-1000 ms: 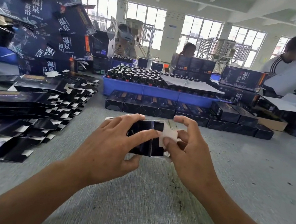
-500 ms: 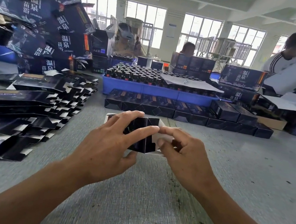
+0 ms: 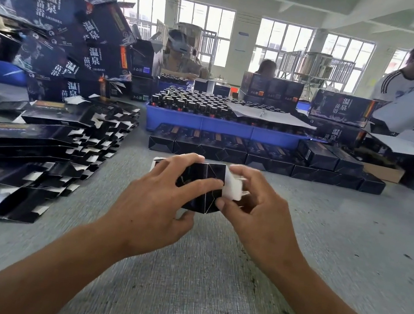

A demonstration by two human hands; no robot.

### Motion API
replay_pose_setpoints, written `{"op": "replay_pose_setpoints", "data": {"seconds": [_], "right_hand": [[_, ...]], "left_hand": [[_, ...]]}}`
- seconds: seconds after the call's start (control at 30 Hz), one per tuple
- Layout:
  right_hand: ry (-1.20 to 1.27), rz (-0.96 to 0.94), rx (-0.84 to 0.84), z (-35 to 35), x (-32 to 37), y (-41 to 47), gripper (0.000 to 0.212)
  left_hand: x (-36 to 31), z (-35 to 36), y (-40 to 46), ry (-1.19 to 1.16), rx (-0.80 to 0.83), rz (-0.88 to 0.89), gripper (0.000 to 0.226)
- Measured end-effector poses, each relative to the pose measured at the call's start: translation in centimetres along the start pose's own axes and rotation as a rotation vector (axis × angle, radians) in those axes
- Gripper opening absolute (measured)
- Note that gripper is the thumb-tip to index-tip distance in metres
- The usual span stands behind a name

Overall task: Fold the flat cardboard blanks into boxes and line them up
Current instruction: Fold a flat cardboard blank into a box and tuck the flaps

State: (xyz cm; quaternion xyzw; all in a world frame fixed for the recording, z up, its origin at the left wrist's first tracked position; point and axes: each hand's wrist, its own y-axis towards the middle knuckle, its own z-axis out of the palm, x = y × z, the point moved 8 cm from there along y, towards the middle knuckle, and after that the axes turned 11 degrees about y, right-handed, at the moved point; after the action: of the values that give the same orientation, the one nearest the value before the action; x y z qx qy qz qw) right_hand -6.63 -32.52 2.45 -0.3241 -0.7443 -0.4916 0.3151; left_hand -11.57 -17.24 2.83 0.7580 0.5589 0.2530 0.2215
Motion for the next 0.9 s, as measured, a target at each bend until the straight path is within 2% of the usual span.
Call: {"op": "replay_pose_setpoints", "data": {"seconds": [0.07, 0.23, 0.37, 0.5, 0.63, 0.9], "right_hand": [[0.015, 0.023, -0.026, 0.0, -0.2, 0.0, 0.048], [0.045, 0.046, -0.002, 0.0, -0.3, 0.0, 0.028], [0.090, 0.046, 0.035, 0.2, -0.1, -0.1, 0.028], [0.153, 0.048, -0.017, -0.2, -0.2, 0.2, 0.012], [0.256, 0.135, -0.001, -0.3, -1.0, 0.4, 0.025], [0.311, 0.155, 0.037, 0.3, -1.1, 0.3, 0.016]], "left_hand": [[0.0, 0.0, 0.0, -0.006, -0.003, -0.003, 0.070], [-0.1, 0.0, 0.0, -0.010, -0.015, 0.002, 0.072], [0.3, -0.2, -0.1, -0.075, -0.065, -0.057, 0.089], [-0.4, -0.3, -0.1, -0.087, -0.087, -0.040, 0.095], [-0.5, 0.0, 0.0, -0.153, -0.067, -0.066, 0.098], [-0.5, -0.4, 0.1, -0.151, -0.101, -0.086, 0.091]]}}
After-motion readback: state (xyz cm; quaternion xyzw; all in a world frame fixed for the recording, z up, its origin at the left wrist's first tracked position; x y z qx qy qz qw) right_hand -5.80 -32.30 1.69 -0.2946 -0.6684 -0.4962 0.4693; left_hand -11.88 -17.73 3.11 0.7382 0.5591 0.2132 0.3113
